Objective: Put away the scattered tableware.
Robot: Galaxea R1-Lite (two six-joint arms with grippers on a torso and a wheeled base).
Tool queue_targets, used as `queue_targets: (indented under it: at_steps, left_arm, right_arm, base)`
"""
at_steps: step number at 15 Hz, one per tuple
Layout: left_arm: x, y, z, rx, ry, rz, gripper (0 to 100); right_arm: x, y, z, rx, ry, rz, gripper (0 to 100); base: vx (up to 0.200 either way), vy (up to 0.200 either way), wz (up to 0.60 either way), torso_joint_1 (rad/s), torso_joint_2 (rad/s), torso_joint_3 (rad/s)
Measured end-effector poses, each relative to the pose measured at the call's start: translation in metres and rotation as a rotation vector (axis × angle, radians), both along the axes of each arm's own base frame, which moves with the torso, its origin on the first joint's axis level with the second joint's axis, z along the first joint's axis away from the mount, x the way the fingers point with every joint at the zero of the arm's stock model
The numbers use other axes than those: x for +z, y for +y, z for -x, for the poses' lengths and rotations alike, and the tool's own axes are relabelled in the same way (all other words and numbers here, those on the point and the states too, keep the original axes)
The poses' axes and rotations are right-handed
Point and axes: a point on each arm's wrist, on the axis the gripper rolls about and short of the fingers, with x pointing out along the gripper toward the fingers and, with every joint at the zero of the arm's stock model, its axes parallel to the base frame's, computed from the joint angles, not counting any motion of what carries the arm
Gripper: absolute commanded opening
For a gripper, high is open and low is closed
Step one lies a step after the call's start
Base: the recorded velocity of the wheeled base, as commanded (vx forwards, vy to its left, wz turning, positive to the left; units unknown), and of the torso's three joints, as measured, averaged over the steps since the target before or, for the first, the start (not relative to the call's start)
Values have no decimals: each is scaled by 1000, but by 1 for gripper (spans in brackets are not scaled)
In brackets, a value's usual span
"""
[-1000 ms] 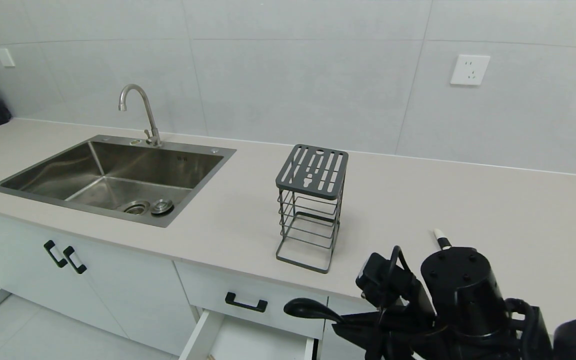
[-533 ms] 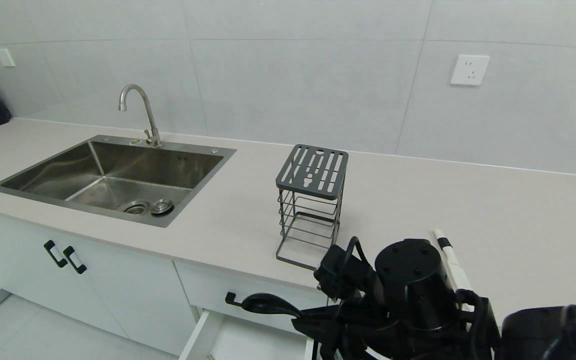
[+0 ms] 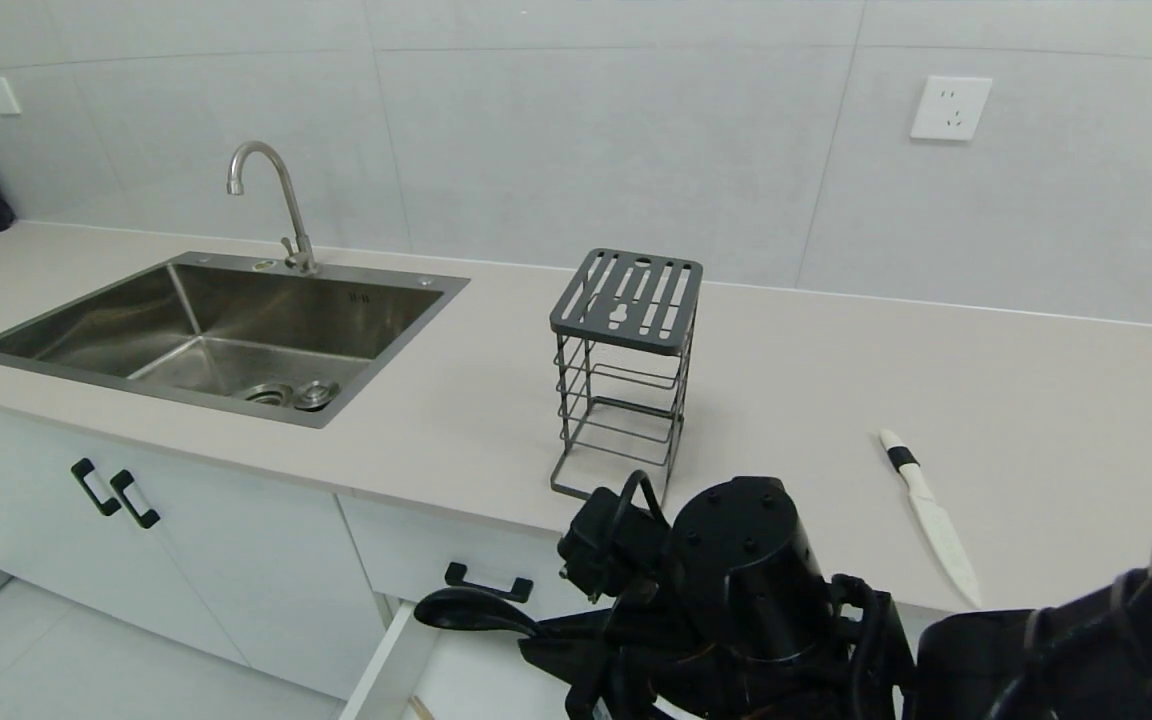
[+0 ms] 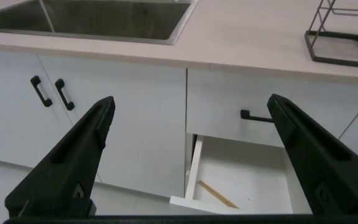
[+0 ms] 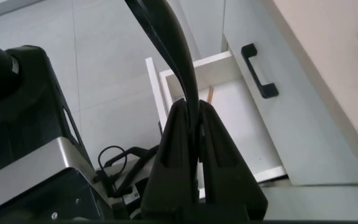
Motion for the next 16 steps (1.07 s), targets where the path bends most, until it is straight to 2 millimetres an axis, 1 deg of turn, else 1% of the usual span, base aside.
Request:
queue_targets:
  at_steps: [2, 4, 7, 8, 12, 16]
  left_arm:
    - [0, 0, 0, 0, 0, 0, 100]
    - [0, 0, 0, 0, 1, 0, 100]
    - [0, 0, 0, 0, 0, 0, 100]
    - [0, 0, 0, 0, 0, 0, 100]
    - [0, 0, 0, 0, -1, 0, 100]
    - [0, 0, 0, 0, 0, 0, 100]
  right_arm:
    - [0, 8, -3, 11, -13, -7, 0]
    - [1, 15, -7, 35, -62, -7, 0]
    - [6, 23, -12, 127, -241, 37, 0]
    - [6, 25, -14, 133, -255, 38, 0]
    - [-3, 25, -14, 125, -204, 72, 0]
    - [-9, 26, -14, 116, -172, 77, 0]
  base:
    - [0, 0, 0, -241, 522, 281]
    - [0, 0, 0, -119, 266, 144]
    - [0, 0, 0, -32, 79, 41]
    - [0, 0, 0, 0, 0, 0]
    - [0, 0, 0, -18, 43, 21]
    - [0, 0, 0, -184, 408, 220]
